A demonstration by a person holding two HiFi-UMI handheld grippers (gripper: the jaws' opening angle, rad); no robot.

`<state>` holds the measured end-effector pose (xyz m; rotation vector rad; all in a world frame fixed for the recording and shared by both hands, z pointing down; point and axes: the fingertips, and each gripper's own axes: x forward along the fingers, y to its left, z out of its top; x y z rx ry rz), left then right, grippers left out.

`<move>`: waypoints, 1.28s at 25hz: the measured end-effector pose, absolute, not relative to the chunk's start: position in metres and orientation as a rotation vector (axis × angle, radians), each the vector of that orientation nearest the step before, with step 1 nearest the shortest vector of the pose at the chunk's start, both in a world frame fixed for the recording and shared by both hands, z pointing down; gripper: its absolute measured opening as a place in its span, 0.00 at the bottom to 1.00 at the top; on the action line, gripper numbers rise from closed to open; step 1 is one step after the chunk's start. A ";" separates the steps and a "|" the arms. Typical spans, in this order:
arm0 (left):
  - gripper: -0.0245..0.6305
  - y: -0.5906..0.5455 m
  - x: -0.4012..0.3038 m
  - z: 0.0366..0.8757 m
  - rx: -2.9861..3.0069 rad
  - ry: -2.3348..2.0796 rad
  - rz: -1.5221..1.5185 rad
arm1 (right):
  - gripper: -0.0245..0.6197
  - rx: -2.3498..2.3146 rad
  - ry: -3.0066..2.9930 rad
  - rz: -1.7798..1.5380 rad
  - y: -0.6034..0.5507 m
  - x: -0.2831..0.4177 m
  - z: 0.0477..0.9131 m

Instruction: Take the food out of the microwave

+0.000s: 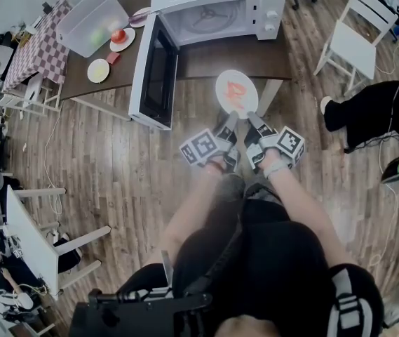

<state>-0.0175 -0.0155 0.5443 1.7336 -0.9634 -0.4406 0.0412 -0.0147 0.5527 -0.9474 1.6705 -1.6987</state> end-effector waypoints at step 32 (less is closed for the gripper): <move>0.12 0.004 0.004 0.545 1.679 -1.004 -0.462 | 0.06 -0.910 1.708 -1.774 0.001 0.062 0.552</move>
